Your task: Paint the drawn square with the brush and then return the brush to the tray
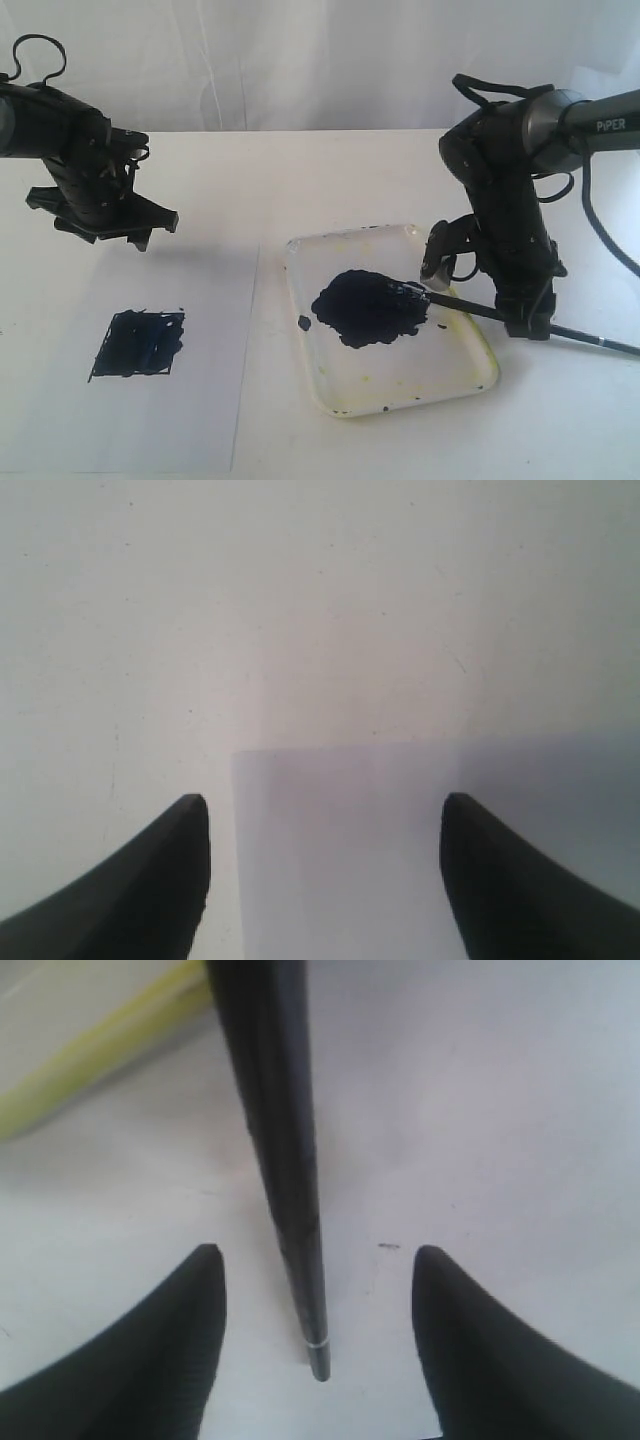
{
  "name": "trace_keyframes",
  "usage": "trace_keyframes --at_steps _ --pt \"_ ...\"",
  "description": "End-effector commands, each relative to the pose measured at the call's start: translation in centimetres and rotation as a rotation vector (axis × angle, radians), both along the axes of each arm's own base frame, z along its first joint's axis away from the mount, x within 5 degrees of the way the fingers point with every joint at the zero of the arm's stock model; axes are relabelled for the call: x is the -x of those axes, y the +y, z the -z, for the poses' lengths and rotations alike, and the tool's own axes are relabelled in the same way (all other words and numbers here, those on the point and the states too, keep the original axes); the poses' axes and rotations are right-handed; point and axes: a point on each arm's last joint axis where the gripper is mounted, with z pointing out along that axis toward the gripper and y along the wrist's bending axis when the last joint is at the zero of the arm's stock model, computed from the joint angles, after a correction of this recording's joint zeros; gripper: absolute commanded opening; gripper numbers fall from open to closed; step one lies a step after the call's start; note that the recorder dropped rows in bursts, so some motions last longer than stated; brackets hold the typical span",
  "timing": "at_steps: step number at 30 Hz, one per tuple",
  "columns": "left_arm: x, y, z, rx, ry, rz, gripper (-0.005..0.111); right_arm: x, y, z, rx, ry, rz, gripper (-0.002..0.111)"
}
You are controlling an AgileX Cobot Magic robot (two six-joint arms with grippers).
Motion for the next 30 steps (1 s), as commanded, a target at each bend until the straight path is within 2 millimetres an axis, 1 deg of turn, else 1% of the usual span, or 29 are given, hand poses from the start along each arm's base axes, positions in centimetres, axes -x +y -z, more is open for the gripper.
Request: trace_keyframes --at_steps 1,5,10,13,15,17,22,23,24,26,28,29,30 --pt "0.0 0.1 -0.1 -0.013 0.009 -0.001 0.068 0.1 -0.2 -0.1 0.003 -0.018 0.053 0.054" --pt "0.0 0.2 -0.1 -0.031 0.011 0.006 0.068 0.0 -0.2 -1.0 -0.015 -0.060 0.044 0.054" --pt "0.1 0.3 -0.3 -0.036 0.009 0.008 0.068 0.2 -0.2 -3.0 -0.036 -0.112 0.045 0.054" --pt "0.3 0.3 -1.2 -0.032 -0.004 0.004 0.068 0.3 -0.2 -3.9 -0.053 -0.140 0.060 0.054" --pt "0.6 0.4 -2.4 -0.029 -0.020 -0.001 0.064 0.3 -0.1 -4.3 -0.070 -0.177 0.113 0.054" --pt "1.0 0.7 -3.7 -0.031 -0.026 -0.010 0.054 0.4 0.0 -4.7 -0.091 -0.201 0.155 0.054" --pt "2.7 1.4 -6.3 -0.062 0.018 -0.048 0.013 1.3 0.8 -5.4 -0.184 -0.158 0.246 0.053" --pt "3.0 1.6 -6.6 -0.070 0.034 -0.056 0.007 1.5 1.0 -5.4 -0.202 -0.150 0.263 0.051" --pt "3.4 1.8 -6.9 -0.082 0.058 -0.068 0.000 1.6 1.2 -5.5 -0.226 -0.137 0.282 0.045" --pt "4.3 2.2 -7.7 -0.105 0.103 -0.090 0.000 1.8 1.5 -5.5 -0.255 -0.131 0.335 0.031" --pt "5.2 2.6 -8.4 -0.130 0.156 -0.115 0.000 1.7 1.6 -5.5 -0.263 -0.152 0.394 0.010" --pt "5.6 2.7 -8.6 -0.137 0.178 -0.111 0.000 1.7 1.6 -5.4 -0.265 -0.167 0.423 0.002" --pt "6.1 2.7 -9.0 -0.139 0.204 -0.096 0.000 1.5 1.6 -5.5 -0.271 -0.194 0.469 0.000"
